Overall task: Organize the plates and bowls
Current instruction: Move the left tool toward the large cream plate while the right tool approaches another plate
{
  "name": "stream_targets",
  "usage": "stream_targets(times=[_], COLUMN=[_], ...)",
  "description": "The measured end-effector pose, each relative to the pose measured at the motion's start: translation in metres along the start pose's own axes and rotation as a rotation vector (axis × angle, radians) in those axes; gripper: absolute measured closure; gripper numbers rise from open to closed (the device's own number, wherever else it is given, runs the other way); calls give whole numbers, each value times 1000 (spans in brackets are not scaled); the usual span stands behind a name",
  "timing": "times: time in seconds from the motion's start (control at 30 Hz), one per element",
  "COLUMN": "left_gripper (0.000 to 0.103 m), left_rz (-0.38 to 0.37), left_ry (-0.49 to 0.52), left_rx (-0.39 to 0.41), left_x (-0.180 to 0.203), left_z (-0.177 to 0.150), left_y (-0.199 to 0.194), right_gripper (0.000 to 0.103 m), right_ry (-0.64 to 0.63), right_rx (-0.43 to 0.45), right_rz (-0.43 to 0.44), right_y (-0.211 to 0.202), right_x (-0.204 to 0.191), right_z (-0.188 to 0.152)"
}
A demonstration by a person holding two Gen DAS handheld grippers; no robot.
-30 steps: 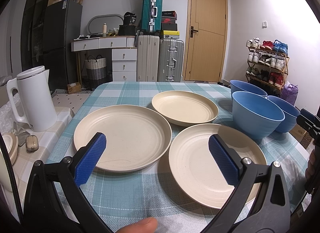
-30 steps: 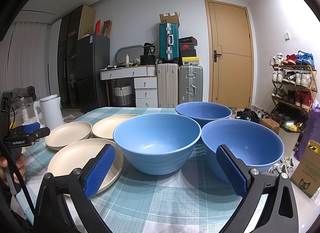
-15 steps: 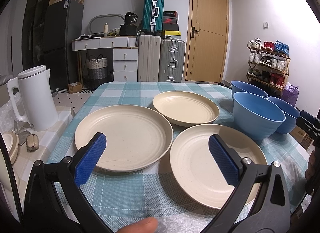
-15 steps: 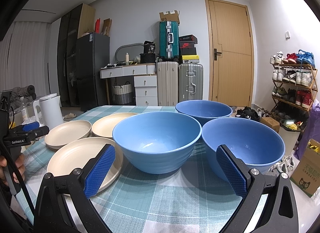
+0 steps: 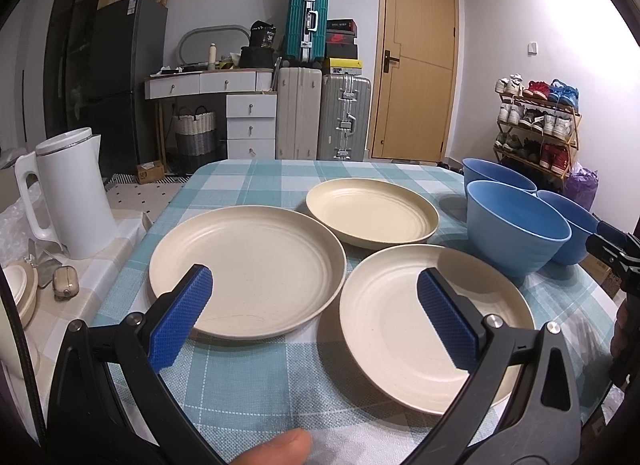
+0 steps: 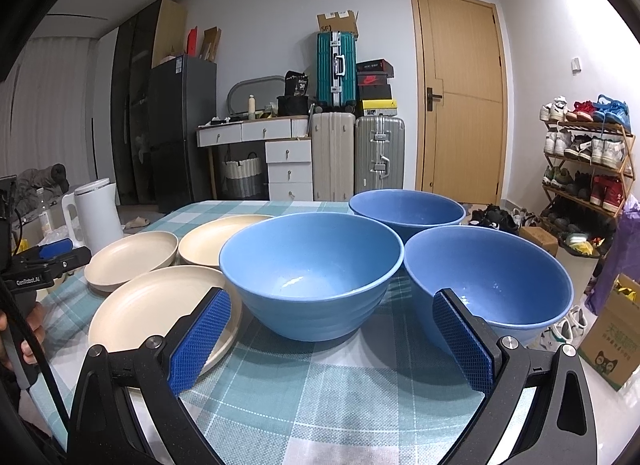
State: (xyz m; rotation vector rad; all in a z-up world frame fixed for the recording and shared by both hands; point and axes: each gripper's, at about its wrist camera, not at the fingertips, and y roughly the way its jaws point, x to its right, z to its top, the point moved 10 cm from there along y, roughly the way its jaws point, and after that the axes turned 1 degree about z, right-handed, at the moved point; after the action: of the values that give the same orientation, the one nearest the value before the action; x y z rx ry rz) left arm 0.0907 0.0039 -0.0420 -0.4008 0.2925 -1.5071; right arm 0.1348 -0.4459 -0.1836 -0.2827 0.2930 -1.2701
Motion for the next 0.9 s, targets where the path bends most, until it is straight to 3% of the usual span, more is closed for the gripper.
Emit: stream_targets(times=[0.3,0.53,0.7,0.9], left_gripper=[1,1,1,1], left_rz=[-26,54,53,101], left_ry=[18,36,17,36], left_rx=[-13,-3,-24,-64], left_x=[11,1,-9,-24], left_z=[6,20,29,35], left_y=[-5,-20,-26,-32], right_gripper=[0,0,0,0], right_ry=[-31,-58,-39,-21], right_rx=[-22,-20,-53,-83], right_rz=[19,55,91,119], right_y=[-3,-11,-13,-8], right_x=[-21,-49,-68,-90], right_z=[9,29,40,51])
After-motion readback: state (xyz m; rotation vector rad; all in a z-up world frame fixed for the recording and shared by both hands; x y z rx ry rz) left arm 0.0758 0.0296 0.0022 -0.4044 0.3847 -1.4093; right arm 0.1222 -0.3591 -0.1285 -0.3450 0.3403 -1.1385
